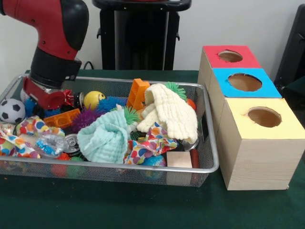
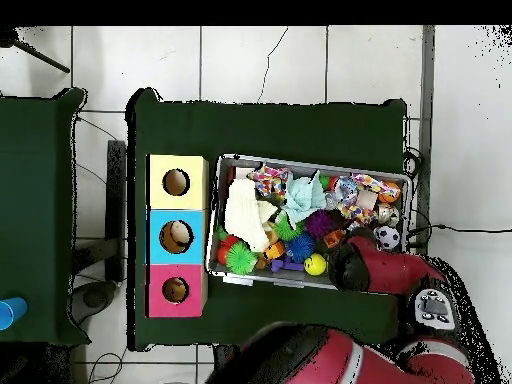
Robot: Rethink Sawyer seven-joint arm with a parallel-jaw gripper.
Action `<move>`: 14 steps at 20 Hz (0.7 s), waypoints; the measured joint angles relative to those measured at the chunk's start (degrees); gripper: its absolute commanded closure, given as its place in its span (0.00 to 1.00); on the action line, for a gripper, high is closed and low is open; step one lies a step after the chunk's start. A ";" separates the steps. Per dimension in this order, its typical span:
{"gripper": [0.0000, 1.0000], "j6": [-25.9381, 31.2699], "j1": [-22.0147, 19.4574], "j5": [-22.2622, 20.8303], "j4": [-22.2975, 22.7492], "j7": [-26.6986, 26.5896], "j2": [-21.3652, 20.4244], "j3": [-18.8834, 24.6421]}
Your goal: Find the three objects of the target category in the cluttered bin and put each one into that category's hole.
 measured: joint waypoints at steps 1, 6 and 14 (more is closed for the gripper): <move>1.00 1.73 -0.90 0.61 0.81 0.00 -0.98 1.54; 1.00 11.51 -4.57 5.52 5.85 0.00 -6.15 9.18; 1.00 16.17 -3.96 10.14 9.55 0.00 -9.87 13.55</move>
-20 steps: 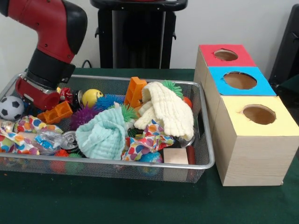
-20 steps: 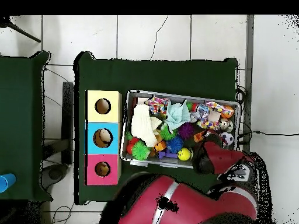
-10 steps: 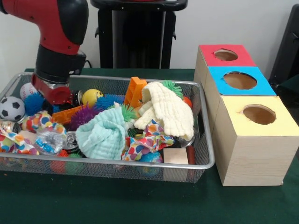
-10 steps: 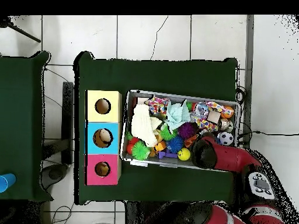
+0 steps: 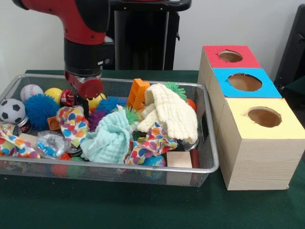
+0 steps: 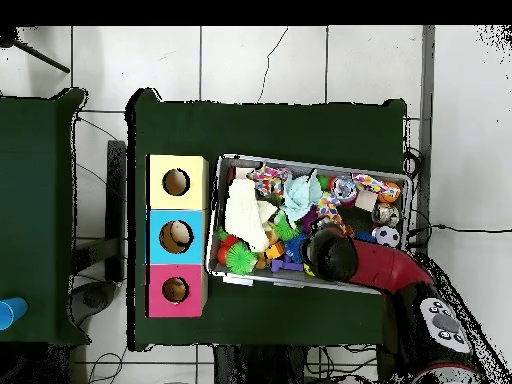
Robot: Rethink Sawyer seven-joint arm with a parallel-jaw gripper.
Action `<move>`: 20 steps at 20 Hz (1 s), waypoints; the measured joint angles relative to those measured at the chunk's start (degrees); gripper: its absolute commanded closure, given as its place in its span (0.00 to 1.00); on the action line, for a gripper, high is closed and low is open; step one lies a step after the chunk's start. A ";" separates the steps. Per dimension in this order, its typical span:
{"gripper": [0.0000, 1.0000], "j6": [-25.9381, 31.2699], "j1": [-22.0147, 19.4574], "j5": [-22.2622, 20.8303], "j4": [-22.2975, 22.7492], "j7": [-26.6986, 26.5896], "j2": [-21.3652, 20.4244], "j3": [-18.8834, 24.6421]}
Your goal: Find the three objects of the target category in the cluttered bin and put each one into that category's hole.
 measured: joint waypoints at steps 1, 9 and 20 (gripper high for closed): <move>1.00 0.05 0.19 0.54 0.12 0.00 -0.16 0.18; 1.00 0.18 1.28 4.55 0.48 0.00 -0.75 0.88; 0.00 4.02 7.18 6.77 1.22 0.00 -0.88 -1.37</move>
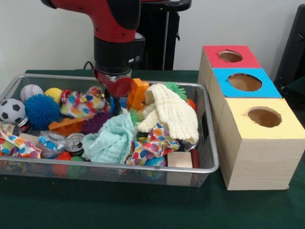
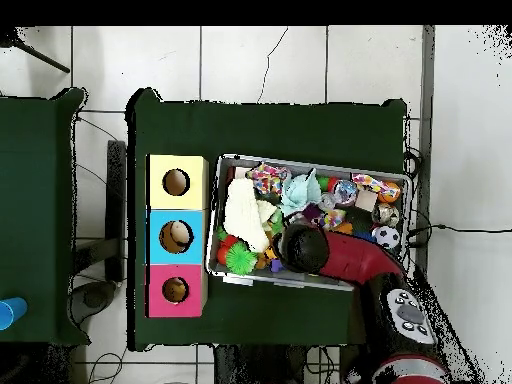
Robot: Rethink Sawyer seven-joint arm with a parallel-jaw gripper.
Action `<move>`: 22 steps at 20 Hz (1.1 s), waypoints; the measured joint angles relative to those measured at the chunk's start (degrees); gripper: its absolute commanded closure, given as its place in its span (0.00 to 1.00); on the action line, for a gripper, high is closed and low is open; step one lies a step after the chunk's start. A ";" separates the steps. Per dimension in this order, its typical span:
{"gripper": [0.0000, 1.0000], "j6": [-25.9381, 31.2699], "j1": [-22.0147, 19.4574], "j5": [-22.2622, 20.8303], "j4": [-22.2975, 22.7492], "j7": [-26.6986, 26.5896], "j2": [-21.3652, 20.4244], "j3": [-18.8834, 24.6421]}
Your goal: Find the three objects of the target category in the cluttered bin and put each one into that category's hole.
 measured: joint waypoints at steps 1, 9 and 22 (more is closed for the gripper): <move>0.00 0.59 0.62 0.00 0.00 0.00 0.01 -0.23; 0.00 3.47 4.65 0.00 0.00 0.00 -0.16 -1.65; 0.00 8.31 6.63 -7.71 -1.82 0.00 -3.81 -7.98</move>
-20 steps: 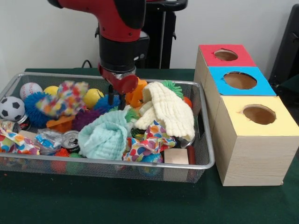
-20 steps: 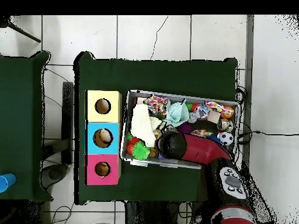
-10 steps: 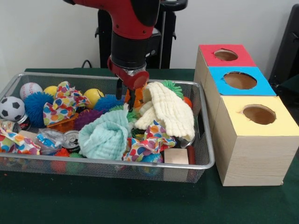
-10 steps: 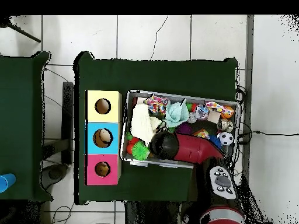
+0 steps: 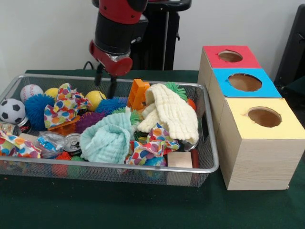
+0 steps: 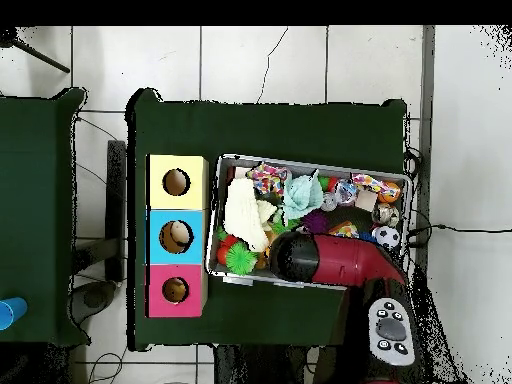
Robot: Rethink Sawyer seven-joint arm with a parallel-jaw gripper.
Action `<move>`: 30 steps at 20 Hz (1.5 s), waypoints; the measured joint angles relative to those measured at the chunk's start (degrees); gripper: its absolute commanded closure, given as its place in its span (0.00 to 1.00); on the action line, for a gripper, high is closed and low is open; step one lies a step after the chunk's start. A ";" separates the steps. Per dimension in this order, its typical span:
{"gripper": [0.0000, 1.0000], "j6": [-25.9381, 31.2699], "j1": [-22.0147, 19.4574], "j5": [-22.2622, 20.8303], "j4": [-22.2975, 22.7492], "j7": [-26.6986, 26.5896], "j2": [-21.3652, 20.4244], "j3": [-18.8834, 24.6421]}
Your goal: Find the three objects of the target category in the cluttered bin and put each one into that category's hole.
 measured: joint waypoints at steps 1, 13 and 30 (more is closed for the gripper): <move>0.00 0.02 0.30 -1.52 -0.37 0.00 -0.08 -0.84; 0.00 -17.72 1.73 -15.37 -9.68 0.00 10.31 -14.83; 0.00 -49.06 -3.42 -8.52 -12.42 0.00 25.19 -17.09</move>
